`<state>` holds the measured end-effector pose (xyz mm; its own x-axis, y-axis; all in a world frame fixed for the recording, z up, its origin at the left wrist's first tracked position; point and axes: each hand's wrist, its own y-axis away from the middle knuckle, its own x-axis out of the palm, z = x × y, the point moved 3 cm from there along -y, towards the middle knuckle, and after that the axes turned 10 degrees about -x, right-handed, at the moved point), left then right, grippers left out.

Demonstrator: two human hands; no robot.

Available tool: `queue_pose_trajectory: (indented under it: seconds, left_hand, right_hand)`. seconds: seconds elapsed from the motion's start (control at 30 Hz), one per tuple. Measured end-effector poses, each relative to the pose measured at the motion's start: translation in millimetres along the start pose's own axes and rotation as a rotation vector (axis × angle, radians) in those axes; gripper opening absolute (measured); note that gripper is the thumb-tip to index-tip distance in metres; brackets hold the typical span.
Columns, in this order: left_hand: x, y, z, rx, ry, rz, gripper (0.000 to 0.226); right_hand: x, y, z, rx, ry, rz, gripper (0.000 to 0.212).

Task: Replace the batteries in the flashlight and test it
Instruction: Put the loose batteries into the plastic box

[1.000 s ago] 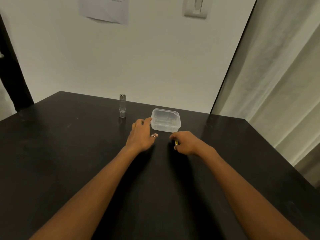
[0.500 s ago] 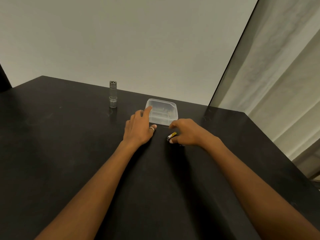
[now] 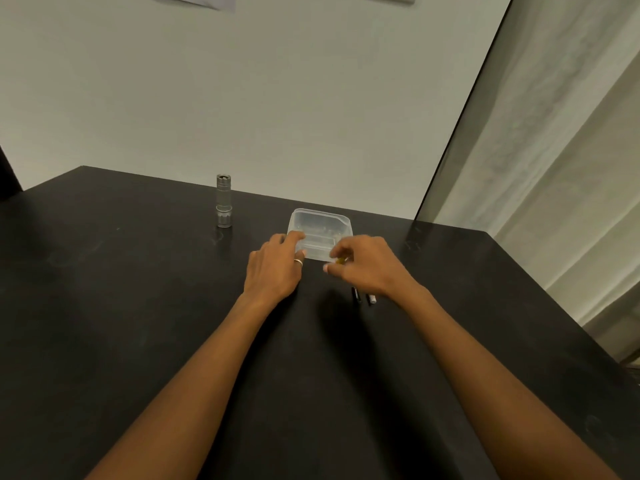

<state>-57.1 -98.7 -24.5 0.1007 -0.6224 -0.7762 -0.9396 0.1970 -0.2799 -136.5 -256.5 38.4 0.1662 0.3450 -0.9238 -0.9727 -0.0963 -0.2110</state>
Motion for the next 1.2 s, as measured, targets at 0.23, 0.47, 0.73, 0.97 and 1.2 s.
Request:
queue_pose_trajectory:
  seconds: [0.23, 0.47, 0.73, 0.97, 1.2]
  left_hand:
    - [1, 1, 2, 0.025, 0.025, -0.019, 0.038]
    - [0, 2, 2, 0.053, 0.028, -0.045, 0.036]
    - [0, 3, 3, 0.069, 0.008, -0.05, 0.04]
    - [-3, 4, 2, 0.045, 0.028, -0.041, 0.038]
    - [-5, 6, 1, 0.019, 0.059, -0.027, 0.034]
  right_hand:
    - [-14, -72, 10, 0.107, 0.074, -0.11, 0.025]
    - [18, -113, 11, 0.178, 0.246, 0.125, 0.033]
    - [14, -106, 12, 0.18, 0.228, 0.093, 0.016]
    - [-39, -46, 10, 0.207, 0.204, -0.024, 0.007]
    - [-14, 15, 6, 0.259, 0.325, 0.214, 0.017]
